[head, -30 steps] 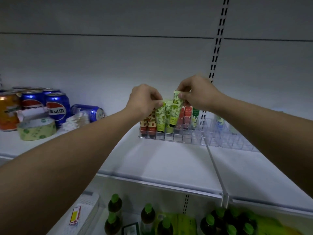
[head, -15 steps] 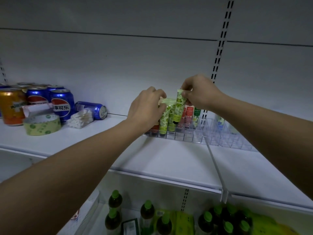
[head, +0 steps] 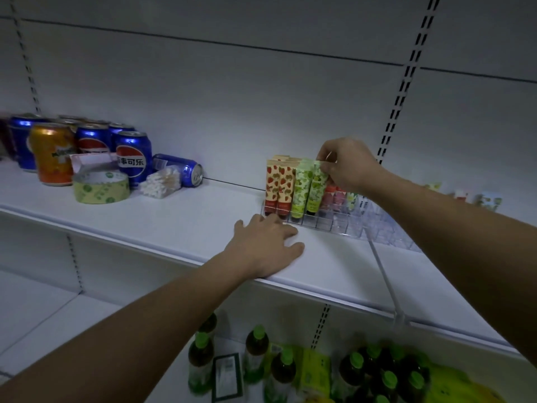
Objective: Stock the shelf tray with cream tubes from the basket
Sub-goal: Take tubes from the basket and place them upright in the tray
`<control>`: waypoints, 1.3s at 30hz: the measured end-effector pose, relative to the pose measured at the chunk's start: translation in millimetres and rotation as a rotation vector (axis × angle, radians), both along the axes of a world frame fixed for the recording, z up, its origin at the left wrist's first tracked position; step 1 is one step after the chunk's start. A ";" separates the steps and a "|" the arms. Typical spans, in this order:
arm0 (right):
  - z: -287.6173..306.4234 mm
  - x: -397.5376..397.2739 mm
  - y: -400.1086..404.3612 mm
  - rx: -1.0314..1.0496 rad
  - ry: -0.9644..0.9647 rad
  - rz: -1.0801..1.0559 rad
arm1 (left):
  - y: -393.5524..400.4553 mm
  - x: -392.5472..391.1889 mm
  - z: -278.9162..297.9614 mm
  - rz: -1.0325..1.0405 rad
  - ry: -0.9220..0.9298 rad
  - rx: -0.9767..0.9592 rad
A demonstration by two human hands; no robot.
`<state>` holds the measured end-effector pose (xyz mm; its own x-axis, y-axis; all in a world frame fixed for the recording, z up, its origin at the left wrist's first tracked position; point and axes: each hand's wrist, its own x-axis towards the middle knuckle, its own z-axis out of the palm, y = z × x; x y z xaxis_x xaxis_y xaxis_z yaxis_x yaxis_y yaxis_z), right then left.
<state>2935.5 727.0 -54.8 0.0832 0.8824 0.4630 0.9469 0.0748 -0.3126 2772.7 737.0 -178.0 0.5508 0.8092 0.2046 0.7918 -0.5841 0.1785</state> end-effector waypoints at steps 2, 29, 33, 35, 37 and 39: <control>-6.4 -0.9 3.7 -0.021 -0.013 -0.012 | 1.1 0.7 -0.8 0.003 0.007 0.012; -20.3 -31.7 -135.2 -0.376 -0.103 0.088 | -73.4 -13.7 16.5 0.260 -0.080 0.085; -35.3 -48.9 -172.2 -0.473 -0.020 0.113 | -126.1 -34.9 17.3 0.225 -0.301 0.158; -50.9 -55.8 -188.4 -0.536 0.034 0.118 | -149.2 -47.1 7.3 0.191 -0.408 0.209; -75.5 -62.1 -201.3 -0.568 0.106 0.129 | -167.5 -56.4 -14.0 0.180 -0.480 0.181; -112.4 -68.6 -208.9 -0.603 0.187 0.148 | -180.2 -62.4 -48.1 0.222 -0.482 0.063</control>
<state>2866.9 518.1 -167.2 -0.0281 0.9915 -0.1274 0.8656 -0.0396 -0.4991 2710.2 556.9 -226.1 0.1992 0.8734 0.4444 0.7343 -0.4333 0.5225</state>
